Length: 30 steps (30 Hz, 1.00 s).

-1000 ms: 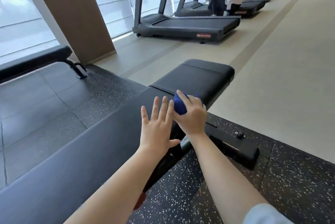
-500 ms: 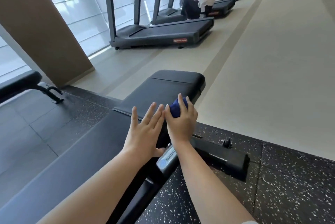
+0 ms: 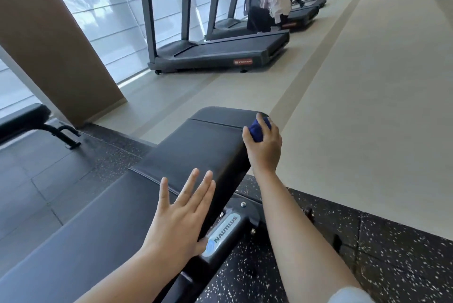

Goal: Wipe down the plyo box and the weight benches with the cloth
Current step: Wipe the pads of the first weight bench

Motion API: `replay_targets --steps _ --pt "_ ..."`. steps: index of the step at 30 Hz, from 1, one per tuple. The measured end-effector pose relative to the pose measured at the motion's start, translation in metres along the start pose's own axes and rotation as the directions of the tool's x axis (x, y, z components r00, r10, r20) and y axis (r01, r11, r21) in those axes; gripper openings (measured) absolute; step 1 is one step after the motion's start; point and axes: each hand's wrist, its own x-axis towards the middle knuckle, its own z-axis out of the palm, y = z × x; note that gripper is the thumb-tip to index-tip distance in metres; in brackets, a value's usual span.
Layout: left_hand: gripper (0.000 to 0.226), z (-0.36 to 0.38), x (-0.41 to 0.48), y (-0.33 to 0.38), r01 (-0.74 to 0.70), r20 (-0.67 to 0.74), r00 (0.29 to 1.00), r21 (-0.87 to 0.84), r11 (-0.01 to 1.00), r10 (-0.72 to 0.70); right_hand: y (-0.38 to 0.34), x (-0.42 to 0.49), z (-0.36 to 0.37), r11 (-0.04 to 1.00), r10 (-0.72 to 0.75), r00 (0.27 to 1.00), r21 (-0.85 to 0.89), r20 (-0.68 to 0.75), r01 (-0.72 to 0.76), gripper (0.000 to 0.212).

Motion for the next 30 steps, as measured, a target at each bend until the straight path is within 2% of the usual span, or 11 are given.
replay_targets --steps 3,5,8,11,17,20,25,30 --pt "0.133 0.003 0.011 0.016 -0.030 0.100 0.995 0.023 0.999 0.028 -0.011 -0.054 0.001 0.996 -0.091 0.995 0.011 -0.044 0.092 0.048" --pt "0.128 0.007 0.016 0.015 -0.031 0.079 0.996 0.013 0.999 0.030 -0.014 -0.071 0.001 0.994 -0.106 0.992 0.020 -0.068 0.107 0.047" --pt "0.112 0.004 0.018 0.011 -0.012 0.072 0.997 -0.022 1.000 0.013 -0.003 -0.043 0.007 0.993 -0.120 0.989 -0.018 -0.088 0.119 0.046" --pt "0.107 0.007 0.015 0.015 0.024 0.037 0.999 -0.066 0.998 -0.021 0.009 -0.004 0.008 0.993 -0.122 0.991 -0.011 -0.063 0.121 0.048" --pt "0.105 0.009 0.017 0.016 0.023 -0.020 0.999 -0.112 0.993 -0.025 0.025 0.059 0.001 0.999 -0.047 0.993 0.023 0.107 0.045 0.048" --pt "0.104 0.008 0.018 0.016 0.020 -0.014 1.000 -0.111 0.994 -0.022 0.019 0.033 -0.001 0.997 -0.040 0.998 0.071 0.045 0.037 0.050" --pt "0.104 0.009 0.018 0.016 0.028 -0.015 0.999 -0.123 0.992 -0.030 0.006 -0.048 -0.002 0.987 -0.098 0.994 0.120 -0.054 0.104 0.046" --pt "0.103 0.009 0.017 0.017 0.024 -0.017 1.000 -0.125 0.992 -0.026 0.011 -0.027 0.001 0.986 -0.140 0.988 0.082 -0.061 0.144 0.043"
